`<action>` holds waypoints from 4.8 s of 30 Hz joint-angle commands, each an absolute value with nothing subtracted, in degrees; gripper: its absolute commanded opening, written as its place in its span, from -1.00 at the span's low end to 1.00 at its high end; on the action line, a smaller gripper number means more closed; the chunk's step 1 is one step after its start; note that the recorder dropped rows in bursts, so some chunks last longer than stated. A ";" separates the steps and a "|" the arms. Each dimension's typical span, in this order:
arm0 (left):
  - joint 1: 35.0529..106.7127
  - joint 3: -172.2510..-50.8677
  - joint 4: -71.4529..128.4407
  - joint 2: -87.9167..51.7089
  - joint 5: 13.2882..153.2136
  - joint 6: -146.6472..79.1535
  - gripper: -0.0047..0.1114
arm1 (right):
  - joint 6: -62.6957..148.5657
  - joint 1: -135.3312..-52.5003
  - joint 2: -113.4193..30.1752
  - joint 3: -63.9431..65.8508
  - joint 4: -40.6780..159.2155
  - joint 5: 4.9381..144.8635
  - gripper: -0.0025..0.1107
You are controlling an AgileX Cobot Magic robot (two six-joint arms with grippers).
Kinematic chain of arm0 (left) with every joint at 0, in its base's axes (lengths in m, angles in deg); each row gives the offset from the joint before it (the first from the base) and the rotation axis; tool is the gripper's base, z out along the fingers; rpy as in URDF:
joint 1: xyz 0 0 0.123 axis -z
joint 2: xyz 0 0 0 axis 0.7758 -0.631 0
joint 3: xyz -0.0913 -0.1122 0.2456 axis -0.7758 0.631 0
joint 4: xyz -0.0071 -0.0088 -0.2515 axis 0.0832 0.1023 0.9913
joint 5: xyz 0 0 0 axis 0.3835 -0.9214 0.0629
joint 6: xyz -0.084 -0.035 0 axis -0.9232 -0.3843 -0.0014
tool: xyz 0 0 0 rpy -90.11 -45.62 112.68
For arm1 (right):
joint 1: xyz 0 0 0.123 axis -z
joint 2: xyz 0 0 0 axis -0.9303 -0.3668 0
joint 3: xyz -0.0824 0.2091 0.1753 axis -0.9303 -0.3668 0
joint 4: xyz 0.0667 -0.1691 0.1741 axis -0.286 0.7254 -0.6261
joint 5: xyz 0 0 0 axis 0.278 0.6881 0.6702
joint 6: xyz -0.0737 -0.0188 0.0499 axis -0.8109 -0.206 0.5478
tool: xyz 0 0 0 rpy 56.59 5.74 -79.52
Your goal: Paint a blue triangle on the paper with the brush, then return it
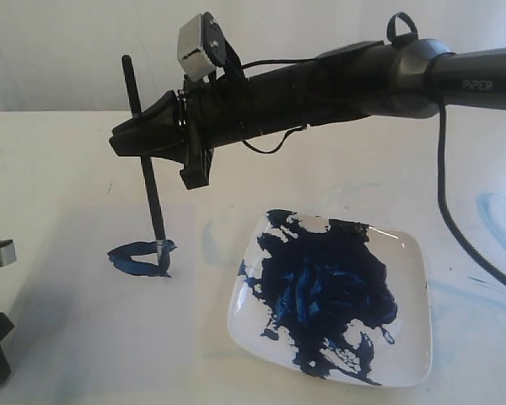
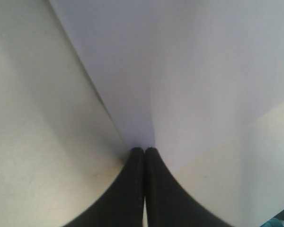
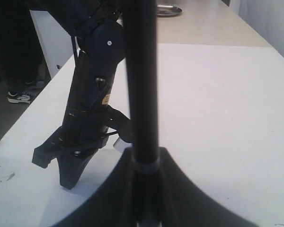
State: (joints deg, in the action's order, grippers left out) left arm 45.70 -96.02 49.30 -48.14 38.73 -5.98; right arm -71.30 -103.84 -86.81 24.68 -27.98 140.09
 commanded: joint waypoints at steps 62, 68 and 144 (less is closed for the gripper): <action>45.64 -95.53 48.99 -48.21 40.41 -6.24 -0.92 | -78.47 -103.89 -88.04 24.55 -40.68 134.35 -0.96; 45.64 -95.53 48.99 -48.21 40.41 -6.24 -0.92 | -75.27 -103.89 -83.94 24.55 -40.68 136.49 -0.96; 45.64 -93.70 61.85 9.25 39.20 -1.84 -0.92 | -1.40 -87.83 -19.56 -23.16 -17.17 82.98 -0.96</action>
State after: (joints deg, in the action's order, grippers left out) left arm 45.70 -95.54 60.69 3.21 39.01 -0.86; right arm -4.44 -88.11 -20.69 -21.12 -17.71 87.04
